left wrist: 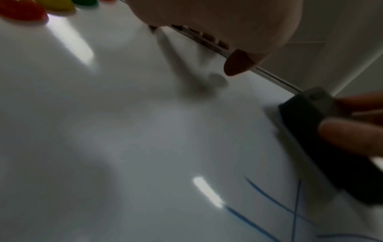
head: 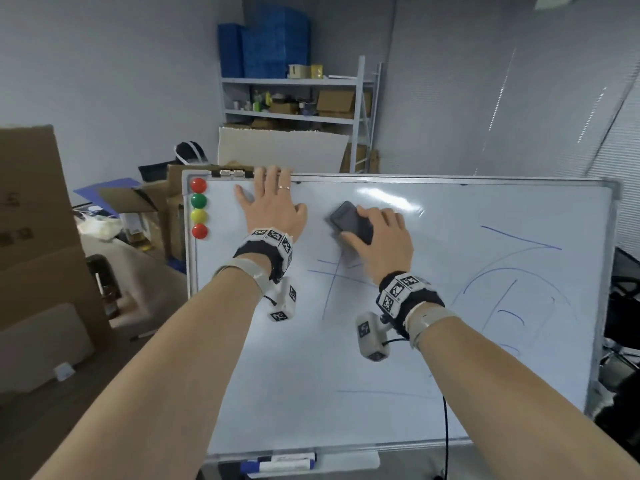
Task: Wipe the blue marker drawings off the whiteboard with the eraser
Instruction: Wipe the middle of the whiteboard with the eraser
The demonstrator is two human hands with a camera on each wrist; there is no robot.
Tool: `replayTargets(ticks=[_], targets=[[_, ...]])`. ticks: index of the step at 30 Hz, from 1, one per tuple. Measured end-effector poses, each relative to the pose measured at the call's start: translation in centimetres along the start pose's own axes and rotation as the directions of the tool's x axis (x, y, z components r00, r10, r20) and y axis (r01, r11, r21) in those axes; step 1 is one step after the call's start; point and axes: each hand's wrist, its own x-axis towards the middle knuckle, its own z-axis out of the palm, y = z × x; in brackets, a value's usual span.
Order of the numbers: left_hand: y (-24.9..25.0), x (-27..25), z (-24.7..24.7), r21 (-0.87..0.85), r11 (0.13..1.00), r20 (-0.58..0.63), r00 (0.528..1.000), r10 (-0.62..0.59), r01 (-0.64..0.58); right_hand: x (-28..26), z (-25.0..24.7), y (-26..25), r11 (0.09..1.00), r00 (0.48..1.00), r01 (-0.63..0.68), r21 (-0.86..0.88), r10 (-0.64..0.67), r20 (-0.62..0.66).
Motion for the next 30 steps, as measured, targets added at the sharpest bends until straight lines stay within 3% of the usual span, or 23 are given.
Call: replayTargets(ticks=[3,7,11,17,22,27,30], targets=[[0.0,-0.5,0.1,0.010,1.000,-0.019,1.000,0.015,-0.015,1.2,-0.4,-0.1,0.990,0.986,-0.125,0.069,0.131,-0.104],[-0.7,-0.2,0.1,-0.019,1.000,-0.017,1.000,0.006,-0.007,-2.1,1.5,-0.9,0.995,0.999,0.045,0.092,-0.046,0.017],[-1.1,-0.7,0.5,-0.020,0.999,-0.046,0.999,0.028,-0.029,-4.0,2.3,-0.9,0.973,0.972,0.218,0.082,-0.224,0.073],[-1.1,-4.2,2.6,-0.076,0.997,-0.150,0.988,-0.030,0.019,-3.3,1.8,-0.4,0.990,0.988,0.139,0.035,-0.141,0.058],[-3.1,-7.6,4.5,-0.102,0.989,-0.103,0.987,-0.120,0.110,-5.8,3.9,-1.2,0.970,0.963,0.245,0.006,-0.244,0.114],[-5.5,-10.0,6.5,-0.098,0.980,-0.036,0.983,-0.177,0.173,-9.3,5.5,-0.6,0.933,0.901,0.358,-0.028,-0.337,0.273],[-6.5,-10.8,7.2,-0.071,0.977,0.006,0.980,-0.199,0.199,-7.4,4.6,-0.6,0.954,0.935,0.287,-0.084,-0.260,0.241]])
